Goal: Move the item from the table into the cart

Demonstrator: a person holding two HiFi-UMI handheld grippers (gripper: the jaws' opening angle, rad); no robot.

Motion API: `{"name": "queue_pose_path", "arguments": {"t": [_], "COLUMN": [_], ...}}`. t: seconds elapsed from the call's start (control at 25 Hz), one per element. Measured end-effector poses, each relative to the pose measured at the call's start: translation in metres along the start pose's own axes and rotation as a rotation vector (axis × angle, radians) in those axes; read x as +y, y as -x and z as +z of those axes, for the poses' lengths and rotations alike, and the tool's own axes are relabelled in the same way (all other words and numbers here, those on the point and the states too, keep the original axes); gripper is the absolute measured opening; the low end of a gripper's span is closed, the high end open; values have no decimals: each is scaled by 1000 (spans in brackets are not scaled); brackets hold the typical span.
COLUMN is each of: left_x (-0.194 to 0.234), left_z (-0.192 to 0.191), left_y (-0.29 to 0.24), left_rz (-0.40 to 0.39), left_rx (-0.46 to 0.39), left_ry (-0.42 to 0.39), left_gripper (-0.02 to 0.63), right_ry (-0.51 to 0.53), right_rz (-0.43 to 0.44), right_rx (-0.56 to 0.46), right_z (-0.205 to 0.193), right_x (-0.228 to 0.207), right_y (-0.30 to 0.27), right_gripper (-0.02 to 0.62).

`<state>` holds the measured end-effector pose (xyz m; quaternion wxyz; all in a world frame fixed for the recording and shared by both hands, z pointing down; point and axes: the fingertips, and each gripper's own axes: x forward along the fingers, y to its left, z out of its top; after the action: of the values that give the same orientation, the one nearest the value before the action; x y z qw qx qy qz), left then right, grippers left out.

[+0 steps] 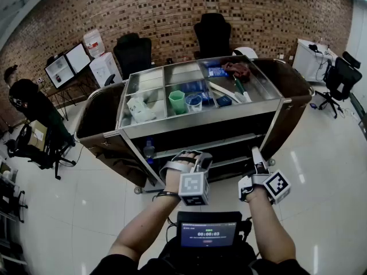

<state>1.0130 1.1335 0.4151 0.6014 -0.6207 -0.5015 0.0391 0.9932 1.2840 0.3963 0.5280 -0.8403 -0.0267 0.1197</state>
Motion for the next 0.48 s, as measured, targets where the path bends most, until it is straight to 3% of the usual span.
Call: {"name": "queue_pose_path", "arguments": {"t": [0.16, 0.48], "left_x": [-7, -2], "left_z": [-25, -40], "left_y": [-22, -20], "left_rz": [33, 65], "left_rx": [18, 45], "left_ry": [-6, 24], "left_gripper": [3, 3], "right_ry": [-45, -17], "right_rz": [97, 115], "right_rx": [-12, 13], "right_z": [-1, -6], "right_x": [19, 21], "right_y": [-5, -13], "right_gripper": [3, 3]}}
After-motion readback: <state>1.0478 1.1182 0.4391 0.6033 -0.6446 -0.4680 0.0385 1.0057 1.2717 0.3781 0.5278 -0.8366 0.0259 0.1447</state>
